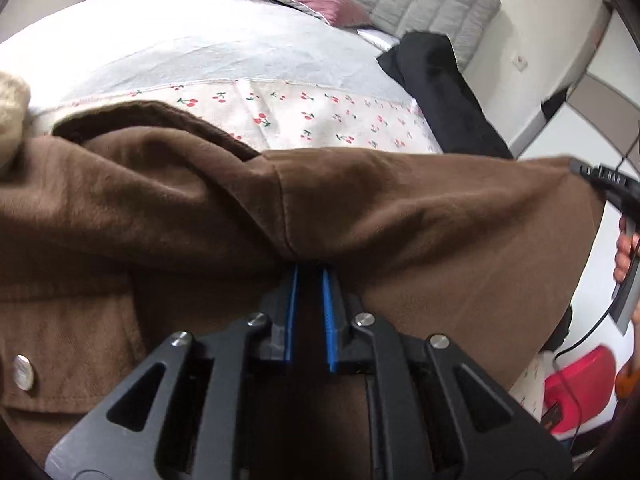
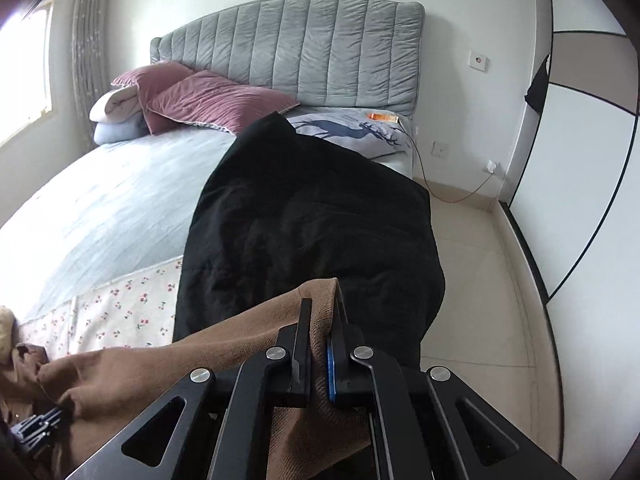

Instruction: Fold large clothes

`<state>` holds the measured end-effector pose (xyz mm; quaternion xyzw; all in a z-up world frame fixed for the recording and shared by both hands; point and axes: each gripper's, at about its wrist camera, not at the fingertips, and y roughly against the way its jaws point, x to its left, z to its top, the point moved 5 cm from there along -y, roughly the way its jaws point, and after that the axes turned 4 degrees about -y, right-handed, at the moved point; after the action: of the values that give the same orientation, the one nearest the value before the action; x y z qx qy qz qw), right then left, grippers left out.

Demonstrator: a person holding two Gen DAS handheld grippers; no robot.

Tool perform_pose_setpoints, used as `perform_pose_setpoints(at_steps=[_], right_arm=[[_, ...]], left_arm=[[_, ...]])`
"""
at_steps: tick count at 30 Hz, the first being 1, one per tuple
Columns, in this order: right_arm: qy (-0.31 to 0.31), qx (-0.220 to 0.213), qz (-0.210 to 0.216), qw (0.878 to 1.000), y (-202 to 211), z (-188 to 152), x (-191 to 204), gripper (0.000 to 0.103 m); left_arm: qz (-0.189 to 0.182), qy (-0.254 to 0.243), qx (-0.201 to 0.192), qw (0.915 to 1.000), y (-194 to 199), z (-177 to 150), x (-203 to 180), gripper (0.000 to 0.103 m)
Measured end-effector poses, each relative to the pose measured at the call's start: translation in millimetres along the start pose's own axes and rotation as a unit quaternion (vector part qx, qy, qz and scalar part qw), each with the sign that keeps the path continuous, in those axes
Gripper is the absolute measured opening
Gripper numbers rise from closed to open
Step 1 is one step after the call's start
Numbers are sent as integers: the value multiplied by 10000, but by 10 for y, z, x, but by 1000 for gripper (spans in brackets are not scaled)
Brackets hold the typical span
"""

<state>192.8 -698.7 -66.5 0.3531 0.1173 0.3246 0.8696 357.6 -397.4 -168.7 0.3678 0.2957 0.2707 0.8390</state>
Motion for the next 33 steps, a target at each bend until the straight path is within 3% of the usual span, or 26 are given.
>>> perform_pose_setpoints(at_steps=[3, 6, 7, 9, 11, 12, 13, 15, 17, 18, 20, 22, 28, 33], right_arm=[[-109, -184, 471, 9987, 170, 43, -28, 4], [-61, -323, 660, 9973, 375, 85, -103, 4], [-25, -327, 670, 9972, 420, 80, -121, 4], [-43, -189, 599, 9980, 391, 38, -176, 4], [-221, -1, 660, 9976, 347, -11, -210, 4], [-311, 67, 774, 9965, 344, -27, -198, 4], [-312, 34, 781, 9965, 396, -21, -158, 4], [-188, -93, 919, 9955, 580, 65, -26, 4], [-57, -291, 1094, 9936, 828, 195, 129, 4], [2, -403, 1233, 9916, 986, 281, 235, 4], [87, -588, 1498, 9869, 1290, 413, 433, 4], [270, -739, 1825, 9801, 1617, 539, 740, 4], [1034, -865, 2613, 9558, 2404, 622, 1880, 4], [1593, -741, 3219, 9303, 2818, 409, 2848, 5]], left_arm=[[-340, 248, 107, 9991, 225, 66, 63, 13], [-336, 499, -470, 9971, 500, 240, 202, 13], [-313, 535, -489, 9969, 493, 277, 228, 13], [-326, 626, -213, 9973, 255, 305, 241, 13], [98, 379, 383, 9985, -194, 203, 233, 14], [225, 135, 82, 9996, -177, 234, 193, 14], [389, -36, 235, 9990, -198, 261, 137, 14], [369, -50, 485, 9981, -147, 297, 79, 16], [36, -2, 579, 9983, 35, 283, 72, 25], [-53, 34, 541, 9985, 145, 272, 90, 30], [-84, 193, 311, 9993, 435, 249, 189, 56], [-73, 283, 140, 9995, 707, 214, 341, 69], [182, 322, -130, 9992, 1591, 41, 886, 81], [330, 502, -340, 9976, 2153, -192, 1399, 82]])
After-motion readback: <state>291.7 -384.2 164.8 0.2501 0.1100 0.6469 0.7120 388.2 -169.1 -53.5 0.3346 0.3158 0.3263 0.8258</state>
